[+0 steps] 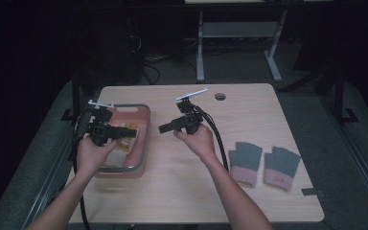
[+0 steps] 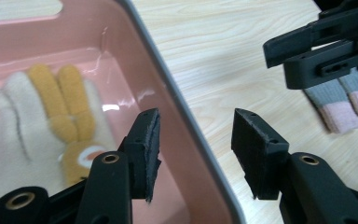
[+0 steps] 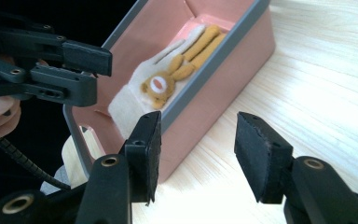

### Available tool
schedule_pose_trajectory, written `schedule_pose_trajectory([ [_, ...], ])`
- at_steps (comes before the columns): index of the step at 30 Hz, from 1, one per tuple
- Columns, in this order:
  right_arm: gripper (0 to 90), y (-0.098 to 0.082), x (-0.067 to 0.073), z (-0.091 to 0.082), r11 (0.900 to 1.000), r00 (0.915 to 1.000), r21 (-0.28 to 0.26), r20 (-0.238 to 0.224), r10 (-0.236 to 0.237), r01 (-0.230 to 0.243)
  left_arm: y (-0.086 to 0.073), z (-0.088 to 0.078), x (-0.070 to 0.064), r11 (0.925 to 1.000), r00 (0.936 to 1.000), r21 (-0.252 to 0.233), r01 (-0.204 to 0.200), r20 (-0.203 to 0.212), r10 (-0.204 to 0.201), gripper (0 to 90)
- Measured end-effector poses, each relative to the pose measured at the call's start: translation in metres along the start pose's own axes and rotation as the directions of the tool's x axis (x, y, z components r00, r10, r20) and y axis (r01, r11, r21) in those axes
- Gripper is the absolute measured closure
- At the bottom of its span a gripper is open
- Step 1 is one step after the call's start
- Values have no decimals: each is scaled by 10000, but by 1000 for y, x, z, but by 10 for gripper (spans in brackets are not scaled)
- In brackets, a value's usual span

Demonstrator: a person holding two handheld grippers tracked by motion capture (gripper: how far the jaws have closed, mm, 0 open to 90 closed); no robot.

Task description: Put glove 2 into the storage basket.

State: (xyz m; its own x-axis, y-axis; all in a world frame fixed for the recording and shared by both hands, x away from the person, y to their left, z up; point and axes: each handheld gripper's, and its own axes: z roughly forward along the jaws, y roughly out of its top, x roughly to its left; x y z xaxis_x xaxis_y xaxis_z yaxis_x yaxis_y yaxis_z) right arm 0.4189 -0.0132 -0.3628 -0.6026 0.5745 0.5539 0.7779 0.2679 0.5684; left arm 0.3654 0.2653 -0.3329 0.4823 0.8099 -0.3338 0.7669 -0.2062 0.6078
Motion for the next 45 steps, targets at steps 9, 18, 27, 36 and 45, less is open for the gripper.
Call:
schedule_pose_trajectory([
  [9,502,-8,-6,-14,10000,9999,-86,155,47,-46,6,5,-17,9996,9993,-147,-240,279,244,511],
  [18,489,-18,-17,-37,9995,9984,-281,545,140,-125,9,14,-37,9977,9958,-160,-662,630,671,496],
  [27,479,-33,-29,-61,9983,9967,-517,747,317,-279,5,26,-56,9948,9903,-159,-1005,950,1015,481],
  [36,453,-48,-39,-85,9974,9945,-564,915,508,-457,3,33,-73,9918,9828,-308,-1239,1345,1269,471],
  [45,446,-67,-49,-105,9969,9889,-515,1332,661,-597,1,44,-86,9904,9773,-203,-1366,1609,1381,442],
])
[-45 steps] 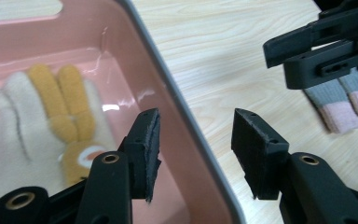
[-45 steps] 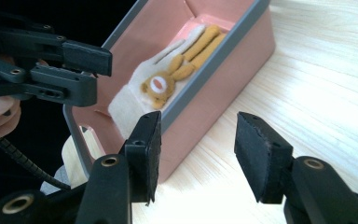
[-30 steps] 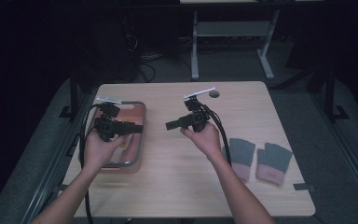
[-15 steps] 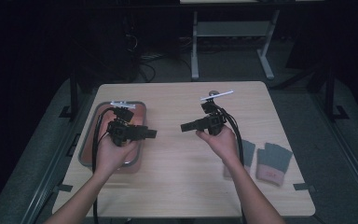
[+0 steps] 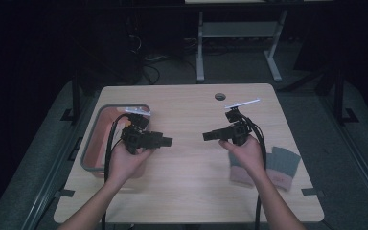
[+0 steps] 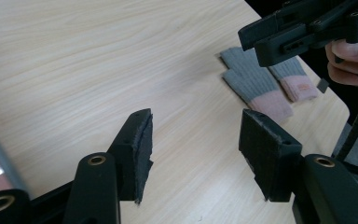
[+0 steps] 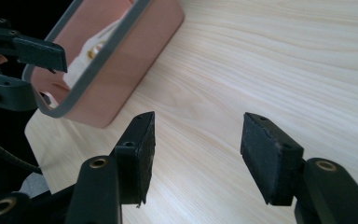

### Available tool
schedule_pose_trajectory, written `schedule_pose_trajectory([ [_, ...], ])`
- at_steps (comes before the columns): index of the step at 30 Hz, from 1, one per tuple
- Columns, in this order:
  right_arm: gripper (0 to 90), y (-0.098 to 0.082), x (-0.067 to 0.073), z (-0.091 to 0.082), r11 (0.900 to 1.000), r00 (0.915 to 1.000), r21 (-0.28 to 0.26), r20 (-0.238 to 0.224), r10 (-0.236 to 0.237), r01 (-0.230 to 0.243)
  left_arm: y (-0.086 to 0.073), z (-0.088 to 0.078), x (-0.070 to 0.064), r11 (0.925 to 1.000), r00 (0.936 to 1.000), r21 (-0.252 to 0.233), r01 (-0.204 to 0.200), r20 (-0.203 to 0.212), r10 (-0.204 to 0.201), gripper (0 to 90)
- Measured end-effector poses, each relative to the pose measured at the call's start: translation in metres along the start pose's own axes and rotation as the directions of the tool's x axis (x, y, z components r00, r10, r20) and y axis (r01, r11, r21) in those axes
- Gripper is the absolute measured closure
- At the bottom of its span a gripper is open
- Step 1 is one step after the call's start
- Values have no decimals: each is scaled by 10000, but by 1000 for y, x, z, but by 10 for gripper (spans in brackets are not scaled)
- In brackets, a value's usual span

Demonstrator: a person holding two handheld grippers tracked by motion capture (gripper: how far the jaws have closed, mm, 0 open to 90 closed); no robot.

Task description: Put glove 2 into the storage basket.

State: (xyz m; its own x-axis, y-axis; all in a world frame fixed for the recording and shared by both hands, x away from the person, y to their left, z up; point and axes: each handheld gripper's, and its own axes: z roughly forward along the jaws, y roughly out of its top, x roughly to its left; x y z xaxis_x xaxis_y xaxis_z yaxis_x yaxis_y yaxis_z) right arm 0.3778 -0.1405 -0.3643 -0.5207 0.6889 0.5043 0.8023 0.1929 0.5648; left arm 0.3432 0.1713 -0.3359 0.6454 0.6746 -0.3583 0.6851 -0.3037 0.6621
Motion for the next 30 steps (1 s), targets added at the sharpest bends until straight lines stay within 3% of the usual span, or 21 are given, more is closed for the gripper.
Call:
schedule_pose_trajectory([
  [11,422,-16,-14,-18,9998,9997,-164,216,67,-63,2,13,-12,9998,9993,-47,-210,295,211,416],
  [15,413,-21,-19,-22,10000,9990,-85,449,-23,27,2,20,-18,9992,9990,21,-397,203,396,392],
  [30,399,-37,-35,-48,9999,9921,-103,1256,-33,47,-4,46,-37,9970,9948,26,-772,673,768,311],
])
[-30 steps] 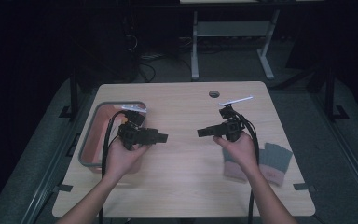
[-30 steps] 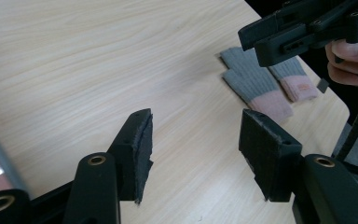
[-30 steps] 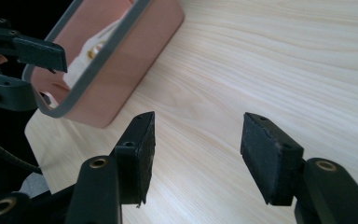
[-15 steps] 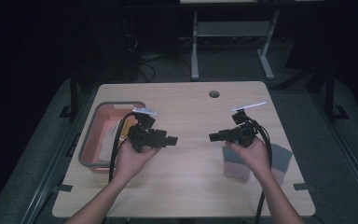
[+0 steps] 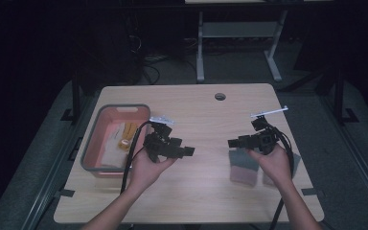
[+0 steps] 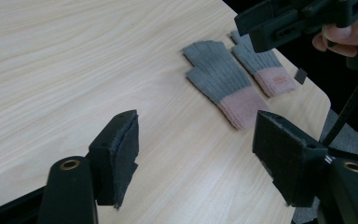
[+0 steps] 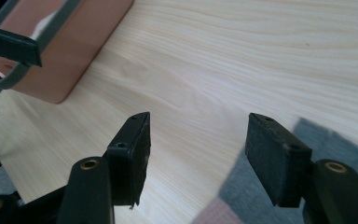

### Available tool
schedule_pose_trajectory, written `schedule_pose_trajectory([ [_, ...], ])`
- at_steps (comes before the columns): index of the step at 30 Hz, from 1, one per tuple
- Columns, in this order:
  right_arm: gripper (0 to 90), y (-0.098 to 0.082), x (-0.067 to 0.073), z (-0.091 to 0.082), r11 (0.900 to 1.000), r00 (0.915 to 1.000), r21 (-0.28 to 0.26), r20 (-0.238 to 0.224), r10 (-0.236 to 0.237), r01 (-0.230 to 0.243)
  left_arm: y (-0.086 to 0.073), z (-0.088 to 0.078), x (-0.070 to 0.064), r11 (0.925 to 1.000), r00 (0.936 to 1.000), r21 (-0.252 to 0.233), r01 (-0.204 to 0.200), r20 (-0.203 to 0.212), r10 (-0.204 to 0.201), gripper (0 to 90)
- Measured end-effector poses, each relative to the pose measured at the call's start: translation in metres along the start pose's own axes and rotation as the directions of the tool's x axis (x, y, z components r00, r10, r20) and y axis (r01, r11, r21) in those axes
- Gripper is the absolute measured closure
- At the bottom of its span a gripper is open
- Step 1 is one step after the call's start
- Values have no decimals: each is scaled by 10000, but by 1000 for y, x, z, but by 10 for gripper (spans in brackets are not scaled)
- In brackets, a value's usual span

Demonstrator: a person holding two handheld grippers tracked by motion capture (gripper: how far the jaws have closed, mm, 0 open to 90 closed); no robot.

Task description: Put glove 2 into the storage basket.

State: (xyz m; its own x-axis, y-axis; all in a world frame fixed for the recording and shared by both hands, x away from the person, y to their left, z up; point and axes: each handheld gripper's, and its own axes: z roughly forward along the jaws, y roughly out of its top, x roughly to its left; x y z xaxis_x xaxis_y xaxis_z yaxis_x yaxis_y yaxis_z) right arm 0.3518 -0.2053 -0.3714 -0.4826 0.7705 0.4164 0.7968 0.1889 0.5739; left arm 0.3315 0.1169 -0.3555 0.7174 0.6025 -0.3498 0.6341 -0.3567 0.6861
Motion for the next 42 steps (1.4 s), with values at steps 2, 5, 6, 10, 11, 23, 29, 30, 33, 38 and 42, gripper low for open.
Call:
schedule_pose_trajectory([
  [2,394,-3,-4,-1,10000,9999,18,142,19,-20,0,3,-3,10000,10000,55,-47,-72,47,308],
  [5,391,-8,-10,-3,9999,9995,77,295,138,-140,-1,7,-6,9999,9999,85,-95,-34,95,300],
  [6,391,-10,-11,-3,9998,9992,99,373,152,-156,-1,8,-7,10000,10000,52,-82,-25,82,298],
  [10,386,-16,-18,-6,9997,9985,107,511,213,-219,-2,14,-9,10000,10000,5,-22,-11,22,272],
  [11,383,-18,-19,-7,9997,9981,134,597,180,-188,-2,15,-10,10000,10000,31,-48,-4,48,267],
  [23,371,-43,-43,-28,9993,9896,39,1392,364,-373,-6,30,-20,9996,9996,102,-274,117,273,251],
  [29,381,-58,-55,-32,9992,9828,127,1816,342,-372,-6,33,-23,9996,9993,29,-273,257,272,250],
  [30,383,-61,-57,-33,9992,9812,185,1906,306,-347,-6,34,-24,9995,9992,52,-317,256,316,251],
  [33,386,-68,-62,-35,9989,9761,274,2149,324,-392,-7,39,-26,9994,9988,107,-321,380,317,251],
  [38,394,-80,-72,-40,9981,9711,178,2327,539,-597,-8,43,-26,9994,9987,124,-308,420,303,250],
  [42,408,-88,-81,-41,9971,9658,166,2502,680,-745,-8,44,-26,9994,9987,137,-311,407,305,250],
])
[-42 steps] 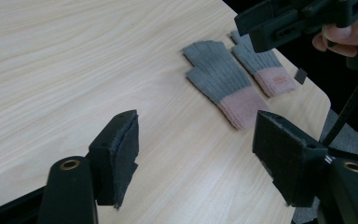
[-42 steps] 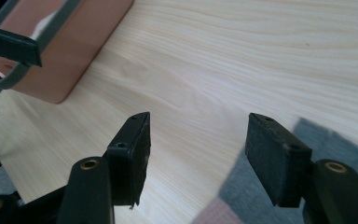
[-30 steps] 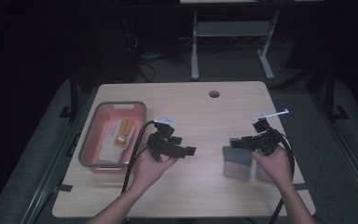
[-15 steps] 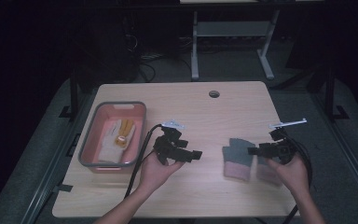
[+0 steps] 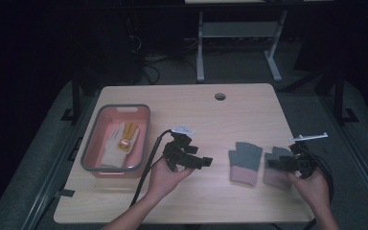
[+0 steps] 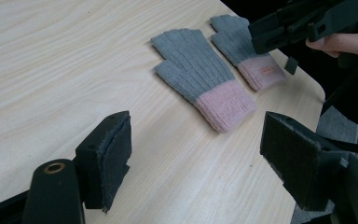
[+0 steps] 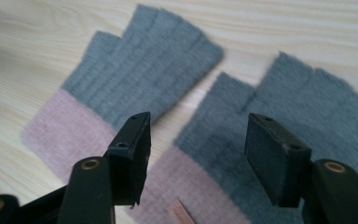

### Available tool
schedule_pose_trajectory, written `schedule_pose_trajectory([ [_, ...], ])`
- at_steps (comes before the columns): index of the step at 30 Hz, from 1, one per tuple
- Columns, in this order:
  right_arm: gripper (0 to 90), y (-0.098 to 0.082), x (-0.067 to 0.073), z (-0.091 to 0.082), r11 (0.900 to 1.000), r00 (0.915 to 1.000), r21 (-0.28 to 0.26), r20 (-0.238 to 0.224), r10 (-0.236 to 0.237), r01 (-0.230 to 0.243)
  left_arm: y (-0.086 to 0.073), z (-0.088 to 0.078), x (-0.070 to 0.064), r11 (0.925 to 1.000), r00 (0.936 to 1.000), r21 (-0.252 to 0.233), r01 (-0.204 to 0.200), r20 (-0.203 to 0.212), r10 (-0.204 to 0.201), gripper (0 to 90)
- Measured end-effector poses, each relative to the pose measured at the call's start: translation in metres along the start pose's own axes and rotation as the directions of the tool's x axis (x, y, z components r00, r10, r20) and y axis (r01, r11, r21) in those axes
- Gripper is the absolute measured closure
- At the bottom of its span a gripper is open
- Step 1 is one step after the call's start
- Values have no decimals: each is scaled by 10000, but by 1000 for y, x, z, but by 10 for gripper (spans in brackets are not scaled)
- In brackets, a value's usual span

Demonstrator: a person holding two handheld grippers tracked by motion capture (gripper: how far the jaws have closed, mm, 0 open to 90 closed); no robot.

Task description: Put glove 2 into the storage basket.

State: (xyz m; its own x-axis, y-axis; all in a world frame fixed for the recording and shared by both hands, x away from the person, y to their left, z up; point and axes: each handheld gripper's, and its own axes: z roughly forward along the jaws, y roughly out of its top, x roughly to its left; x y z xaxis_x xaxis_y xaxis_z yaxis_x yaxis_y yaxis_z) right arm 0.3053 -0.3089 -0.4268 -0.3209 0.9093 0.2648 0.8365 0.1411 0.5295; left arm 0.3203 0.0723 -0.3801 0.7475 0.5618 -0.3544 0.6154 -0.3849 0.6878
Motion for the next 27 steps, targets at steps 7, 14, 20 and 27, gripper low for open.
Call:
schedule_pose_trajectory([
  [7,467,-9,-9,3,9995,9985,278,513,-189,175,-3,4,0,10000,10000,34,10,77,-10,251],
  [14,520,-14,-11,10,9976,9948,645,969,-322,260,-7,8,0,9998,9999,185,26,113,-28,253],
  [20,540,-16,-7,15,9972,9895,530,1321,-590,524,-7,8,1,9998,9999,200,47,104,-49,258],
  [27,636,-14,-4,18,9949,9809,723,1762,-820,702,-10,10,0,9997,10000,243,1,85,-3,258],
])
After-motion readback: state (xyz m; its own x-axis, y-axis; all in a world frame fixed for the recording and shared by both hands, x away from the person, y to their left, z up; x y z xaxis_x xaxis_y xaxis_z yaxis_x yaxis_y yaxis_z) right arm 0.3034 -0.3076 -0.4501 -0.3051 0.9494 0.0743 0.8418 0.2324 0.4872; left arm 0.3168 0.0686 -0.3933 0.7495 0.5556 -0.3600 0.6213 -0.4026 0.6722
